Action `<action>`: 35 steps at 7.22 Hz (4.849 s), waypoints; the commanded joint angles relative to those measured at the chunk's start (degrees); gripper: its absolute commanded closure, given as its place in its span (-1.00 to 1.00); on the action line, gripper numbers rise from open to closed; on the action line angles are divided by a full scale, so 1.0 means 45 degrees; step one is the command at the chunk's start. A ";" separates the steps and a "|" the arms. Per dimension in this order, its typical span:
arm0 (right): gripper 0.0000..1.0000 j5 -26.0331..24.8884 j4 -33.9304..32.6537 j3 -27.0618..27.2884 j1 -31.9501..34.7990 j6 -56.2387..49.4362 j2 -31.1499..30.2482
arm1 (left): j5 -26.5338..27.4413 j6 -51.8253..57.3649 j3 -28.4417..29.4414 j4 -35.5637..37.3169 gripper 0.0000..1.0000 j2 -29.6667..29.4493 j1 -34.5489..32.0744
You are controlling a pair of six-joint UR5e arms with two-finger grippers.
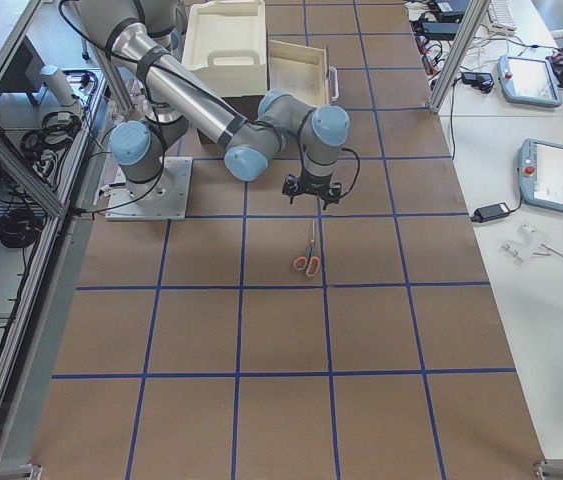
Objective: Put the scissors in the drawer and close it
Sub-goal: 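Lower the right gripper onto the scissors handle, then close the right gripper on the scissors and lift them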
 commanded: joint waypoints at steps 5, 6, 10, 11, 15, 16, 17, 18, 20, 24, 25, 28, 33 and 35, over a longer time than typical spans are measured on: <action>-1.00 0.0041 -0.4035 0.1057 -0.1486 -0.1500 0.2210 | -0.0023 0.0000 0.0020 0.0005 -1.00 0.0032 0.0017; -1.00 0.0080 -0.4230 0.1328 -0.1487 -0.1519 0.2191 | -0.0023 0.0000 0.0020 0.0005 -1.00 0.0051 0.0036; -1.00 0.0158 -0.5677 0.2034 -0.1311 -0.1171 0.2249 | -0.0023 0.0000 0.0000 0.0005 -1.00 0.0071 0.0036; -1.00 0.0100 -0.5716 0.2034 -0.1175 -0.1149 0.2172 | -0.0023 0.0000 0.0000 0.0005 -1.00 0.0071 0.0036; -1.00 0.0139 -0.5912 0.1858 -0.0998 -0.1266 0.2562 | -0.0023 0.0000 0.0000 0.0005 -1.00 0.0071 0.0036; -1.00 0.0139 -0.5912 0.1858 -0.0998 -0.1285 0.2581 | -0.0023 0.0000 0.0020 0.0005 -1.00 0.0071 0.0036; -1.00 0.0177 -0.5912 0.1858 -0.0998 -0.1420 0.2640 | -0.0023 0.0000 0.0020 0.0005 -1.00 0.0071 0.0036; -0.99 0.0333 -0.5912 0.1916 -0.0998 -0.1422 0.2640 | -0.0003 0.0000 0.0000 0.0005 -1.00 0.0071 0.0017; -0.80 0.0393 -0.5912 0.1936 -0.0998 -0.1441 0.2660 | -0.0022 0.0000 0.0000 -0.0014 -1.00 0.0071 0.0036; -0.48 0.0529 -0.5892 0.1936 -0.0998 -0.1441 0.2699 | -0.0022 0.0000 0.0000 -0.0014 -1.00 0.0071 0.0036; -0.23 0.0491 -0.5892 0.1936 -0.0998 -0.1422 0.2699 | -0.0003 0.0000 0.0000 -0.0014 -1.00 0.0071 0.0017; 0.46 0.0355 -0.5892 0.1839 -0.0998 -0.1364 0.2835 | -0.0003 0.0000 0.0000 -0.0014 -1.00 0.0071 0.0017; 1.00 -0.0229 -0.5485 0.1333 -0.0396 -0.0995 0.2019 | -0.0042 0.0000 0.0000 0.0005 -1.00 0.0032 0.0017; 1.00 0.0019 -0.4592 0.0147 -0.0257 -0.1050 0.1529 | -0.0042 0.0000 0.0000 0.0005 -1.00 0.0051 0.0017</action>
